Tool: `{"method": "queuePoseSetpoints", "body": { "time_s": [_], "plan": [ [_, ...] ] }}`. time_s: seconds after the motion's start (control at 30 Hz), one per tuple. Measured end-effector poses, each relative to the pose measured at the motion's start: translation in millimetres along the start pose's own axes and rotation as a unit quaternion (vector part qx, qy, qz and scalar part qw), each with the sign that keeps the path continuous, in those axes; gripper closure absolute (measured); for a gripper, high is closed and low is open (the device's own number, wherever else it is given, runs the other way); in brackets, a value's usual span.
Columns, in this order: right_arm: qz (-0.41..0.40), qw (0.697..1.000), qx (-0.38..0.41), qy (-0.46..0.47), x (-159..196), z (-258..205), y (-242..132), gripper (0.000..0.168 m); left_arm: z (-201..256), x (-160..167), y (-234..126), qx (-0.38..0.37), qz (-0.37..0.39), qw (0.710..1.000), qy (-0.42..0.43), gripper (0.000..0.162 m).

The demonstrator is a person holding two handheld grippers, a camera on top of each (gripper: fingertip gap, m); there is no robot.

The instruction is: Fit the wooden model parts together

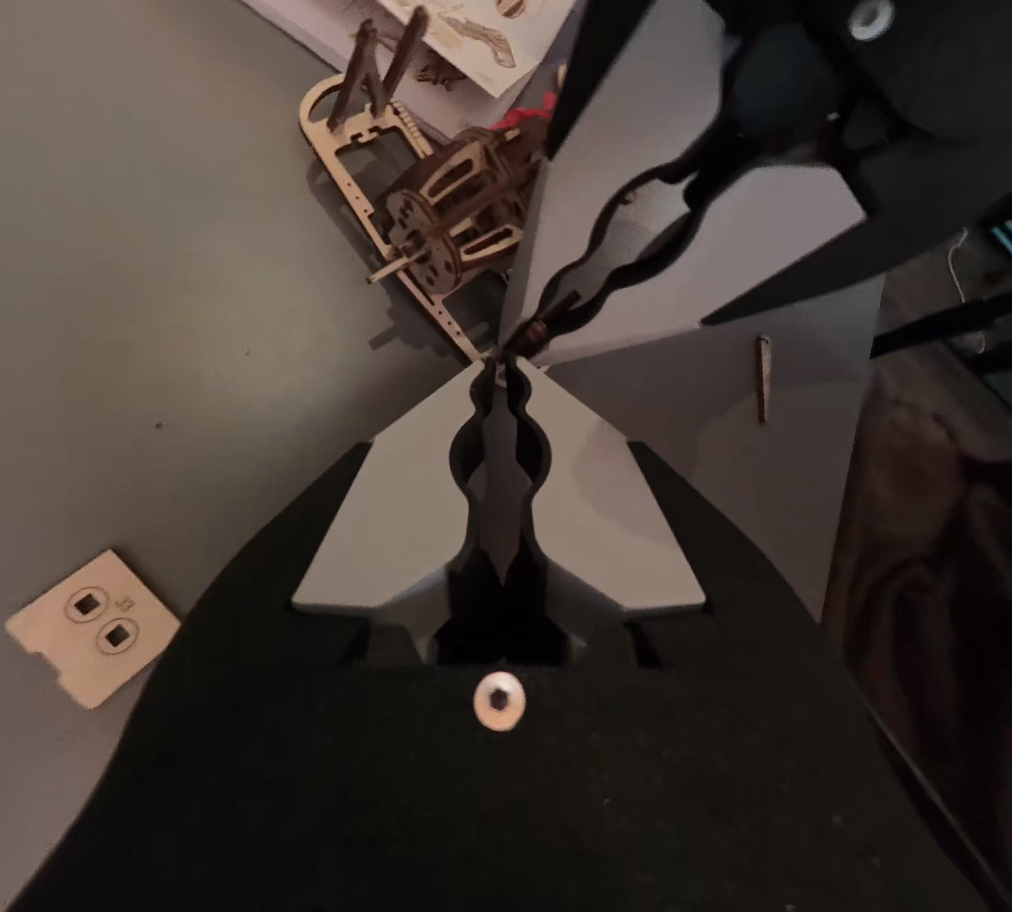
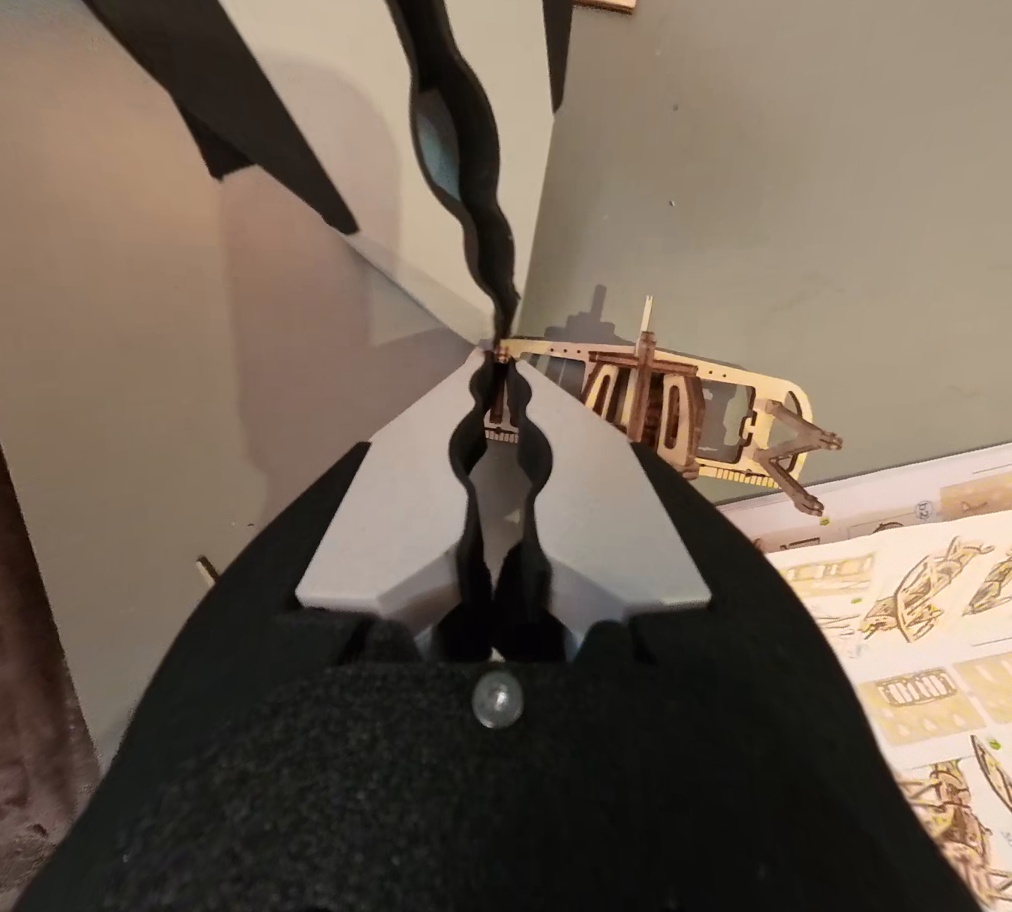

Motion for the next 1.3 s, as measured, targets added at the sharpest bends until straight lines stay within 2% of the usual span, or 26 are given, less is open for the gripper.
{"method": "queuePoseSetpoints", "body": {
  "time_s": [0.03,0.1,0.3,0.47,0.6,0.87,1.07,1.17,1.3],
  "plan": [
    [0.0,1.0,0.001,-0.007,0,0,0,0.167,3,0,-2,0.008,0.002,1.0,0.011,0.162],
    [-0.002,1.0,0.001,-0.018,0,0,0,0.167,8,2,-4,0.029,-0.003,0.999,0.037,0.147],
    [-0.004,1.0,-0.003,-0.026,1,-1,-1,0.166,1,-3,-1,0.026,-0.058,0.99,0.128,0.147],
    [-0.021,0.999,0.03,-0.041,9,2,4,0.162,2,-22,-14,0.042,-0.046,0.983,0.172,0.151],
    [0.0,0.997,0.047,-0.055,12,1,4,0.16,9,-21,-6,0.056,-0.072,0.972,0.216,0.153],
    [0.014,0.998,0.047,-0.049,16,4,-3,0.156,9,-26,5,0.078,-0.047,0.974,0.208,0.153],
    [0.024,0.998,0.03,-0.044,22,-1,-7,0.148,11,-26,10,0.088,-0.037,0.97,0.223,0.161],
    [0.06,0.997,0.024,-0.029,23,-4,-17,0.149,15,-23,13,0.101,-0.044,0.965,0.237,0.161],
    [0.065,0.998,0.008,-0.009,32,-5,-19,0.15,16,-23,13,0.104,-0.045,0.961,0.253,0.162]
  ]
}}
Point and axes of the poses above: each gripper's, where its closed fingertips meet, y out along the fingers, x out of its underside, z = x × y across the jaws, the point moved 3 cm from there along -y, back along the fingers, and after that the axes turned 14 degrees about y, right-handed, at the moved point
